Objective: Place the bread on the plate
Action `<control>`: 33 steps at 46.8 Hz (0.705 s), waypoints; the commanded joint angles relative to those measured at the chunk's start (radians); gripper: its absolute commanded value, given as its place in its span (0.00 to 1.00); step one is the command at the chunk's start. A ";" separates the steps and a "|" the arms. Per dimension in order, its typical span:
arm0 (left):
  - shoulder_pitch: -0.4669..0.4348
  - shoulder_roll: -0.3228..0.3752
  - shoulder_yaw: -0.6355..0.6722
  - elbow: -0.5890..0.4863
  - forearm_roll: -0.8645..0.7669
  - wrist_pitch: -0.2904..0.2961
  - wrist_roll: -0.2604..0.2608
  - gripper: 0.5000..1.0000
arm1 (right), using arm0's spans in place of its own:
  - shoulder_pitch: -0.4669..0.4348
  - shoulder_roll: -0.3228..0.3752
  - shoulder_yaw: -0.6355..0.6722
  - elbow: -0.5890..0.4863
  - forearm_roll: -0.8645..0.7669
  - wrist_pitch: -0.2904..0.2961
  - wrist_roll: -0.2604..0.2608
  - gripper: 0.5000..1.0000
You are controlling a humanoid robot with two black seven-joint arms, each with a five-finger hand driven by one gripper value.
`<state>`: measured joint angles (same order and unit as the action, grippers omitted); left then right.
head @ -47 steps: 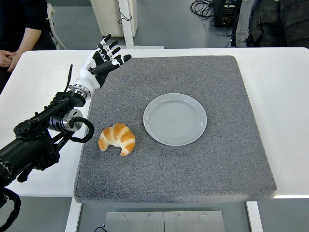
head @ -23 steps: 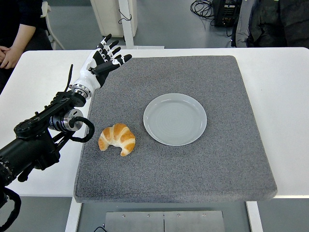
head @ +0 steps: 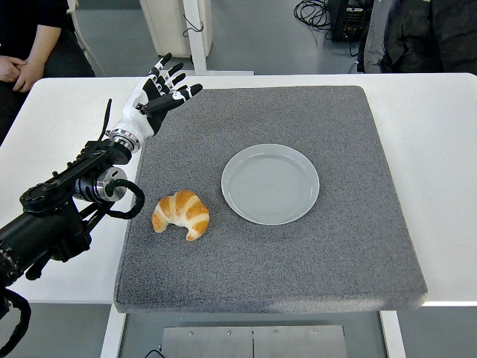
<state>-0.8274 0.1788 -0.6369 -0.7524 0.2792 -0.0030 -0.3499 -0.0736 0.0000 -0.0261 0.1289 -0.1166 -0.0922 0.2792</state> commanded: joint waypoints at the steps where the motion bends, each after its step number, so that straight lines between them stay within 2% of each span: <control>1: 0.002 0.007 0.002 -0.024 0.001 0.001 0.000 0.82 | 0.000 0.000 0.000 0.000 0.000 0.000 0.000 1.00; 8: 0.001 0.045 -0.006 -0.109 0.000 0.014 0.014 0.70 | 0.000 0.000 0.000 0.000 0.000 0.000 0.000 1.00; 14: 0.001 0.102 -0.009 -0.260 0.000 0.070 0.063 0.64 | 0.000 0.000 0.000 0.000 0.000 0.000 0.000 1.00; 24: -0.003 0.179 -0.009 -0.510 0.014 0.239 0.173 0.64 | 0.000 0.000 0.000 0.000 0.000 0.000 0.000 1.00; 29: -0.024 0.232 -0.004 -0.603 0.017 0.274 0.221 0.64 | 0.000 0.000 0.000 0.000 0.000 0.000 0.000 1.00; 33: -0.029 0.289 0.003 -0.662 0.017 0.278 0.233 0.71 | 0.002 0.000 0.000 0.000 0.000 0.000 0.000 1.00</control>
<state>-0.8537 0.4271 -0.6409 -1.3735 0.2961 0.2724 -0.1242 -0.0737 0.0000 -0.0261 0.1288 -0.1166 -0.0923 0.2791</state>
